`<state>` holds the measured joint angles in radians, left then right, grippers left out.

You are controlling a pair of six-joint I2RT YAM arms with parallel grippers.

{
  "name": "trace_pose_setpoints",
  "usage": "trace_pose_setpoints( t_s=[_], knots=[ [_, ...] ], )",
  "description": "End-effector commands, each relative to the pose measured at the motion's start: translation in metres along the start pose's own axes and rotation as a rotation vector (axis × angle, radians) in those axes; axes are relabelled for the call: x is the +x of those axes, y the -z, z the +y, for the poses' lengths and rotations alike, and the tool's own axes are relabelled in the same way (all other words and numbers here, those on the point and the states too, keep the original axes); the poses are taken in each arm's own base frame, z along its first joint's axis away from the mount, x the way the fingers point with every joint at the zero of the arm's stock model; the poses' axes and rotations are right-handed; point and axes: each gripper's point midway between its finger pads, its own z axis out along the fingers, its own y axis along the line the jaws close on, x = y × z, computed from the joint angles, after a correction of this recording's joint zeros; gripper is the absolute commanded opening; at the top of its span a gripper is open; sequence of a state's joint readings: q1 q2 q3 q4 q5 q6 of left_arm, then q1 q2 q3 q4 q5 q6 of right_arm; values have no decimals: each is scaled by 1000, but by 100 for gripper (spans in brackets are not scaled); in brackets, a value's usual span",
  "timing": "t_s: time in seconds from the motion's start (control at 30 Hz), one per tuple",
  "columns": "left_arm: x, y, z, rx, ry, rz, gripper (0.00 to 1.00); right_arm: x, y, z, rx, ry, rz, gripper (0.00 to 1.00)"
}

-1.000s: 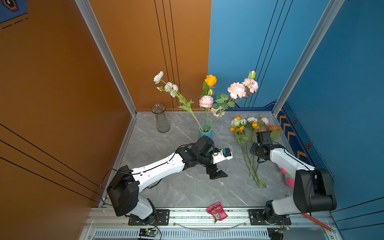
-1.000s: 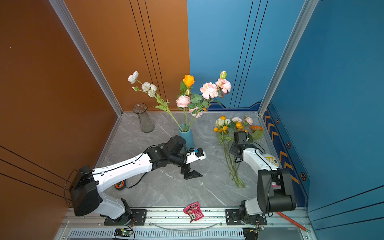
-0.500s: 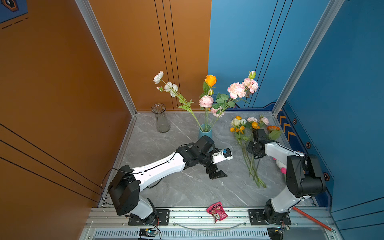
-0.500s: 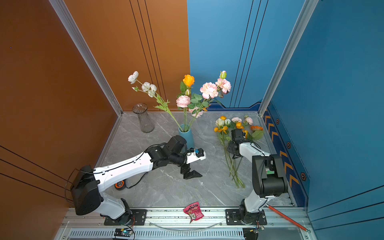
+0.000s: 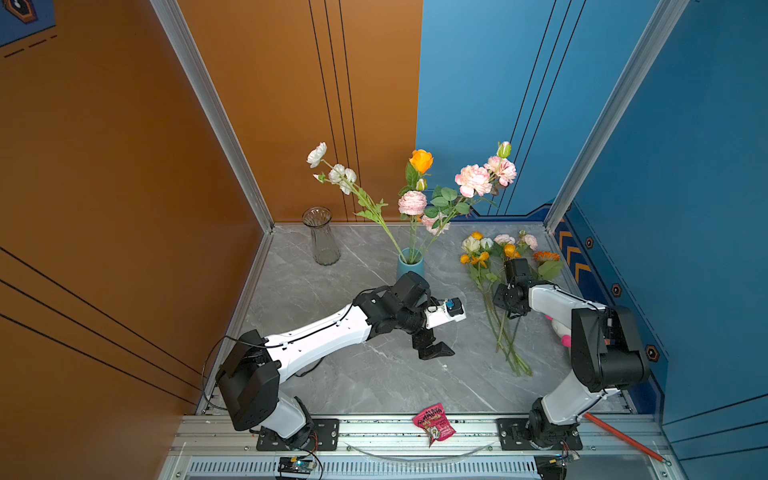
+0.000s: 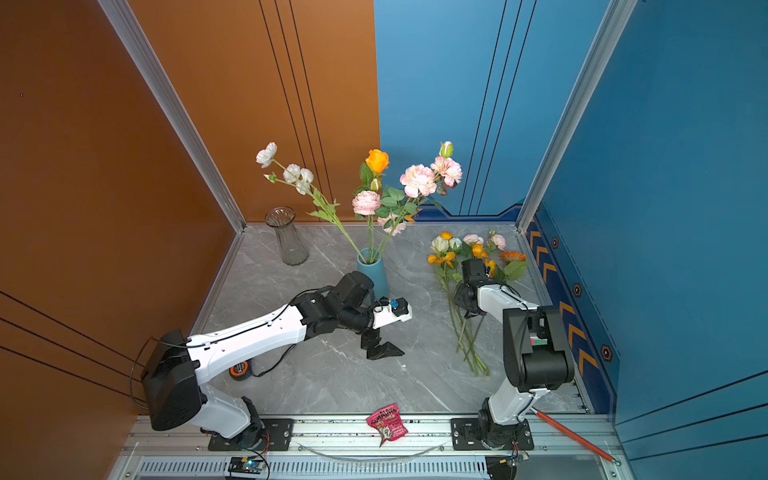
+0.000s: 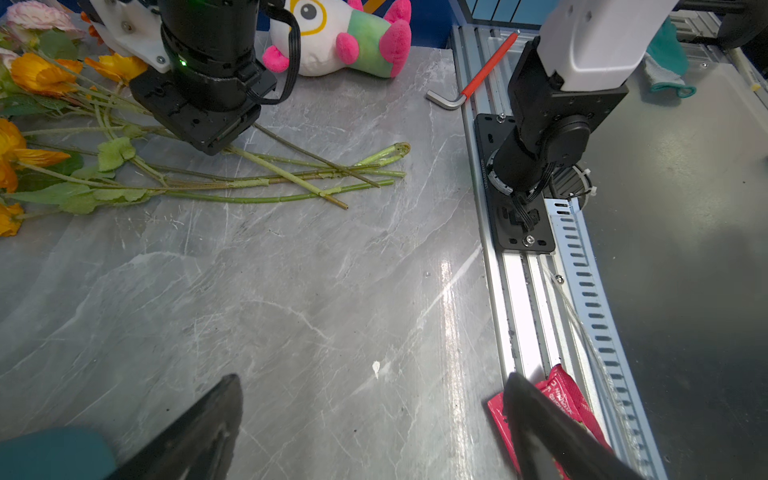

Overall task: Arrange the flowers into the vase
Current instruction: 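Move the right gripper back down to the loose flower stems, then close the right gripper on the orange flower stems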

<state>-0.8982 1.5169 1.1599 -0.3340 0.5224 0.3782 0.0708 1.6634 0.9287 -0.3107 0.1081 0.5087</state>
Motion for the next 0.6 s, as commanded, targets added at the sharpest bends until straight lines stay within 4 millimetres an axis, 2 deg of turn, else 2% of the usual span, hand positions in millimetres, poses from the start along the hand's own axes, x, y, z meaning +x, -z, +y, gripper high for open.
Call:
trace_pose_setpoints(
  t_s=[0.0, 0.23, 0.57],
  knots=[
    [-3, -1, -1, -1, -23, 14, 98, -7, 4, -1, 14, 10, -19, 13],
    [-4, -2, -3, 5, -26, 15, 98, -8, 19, 4, -4, 33, -31, 10],
    [-3, 0, -3, -2, -37, 20, 98, -11, 60, 5, -11, 81, -86, 2]
  ],
)
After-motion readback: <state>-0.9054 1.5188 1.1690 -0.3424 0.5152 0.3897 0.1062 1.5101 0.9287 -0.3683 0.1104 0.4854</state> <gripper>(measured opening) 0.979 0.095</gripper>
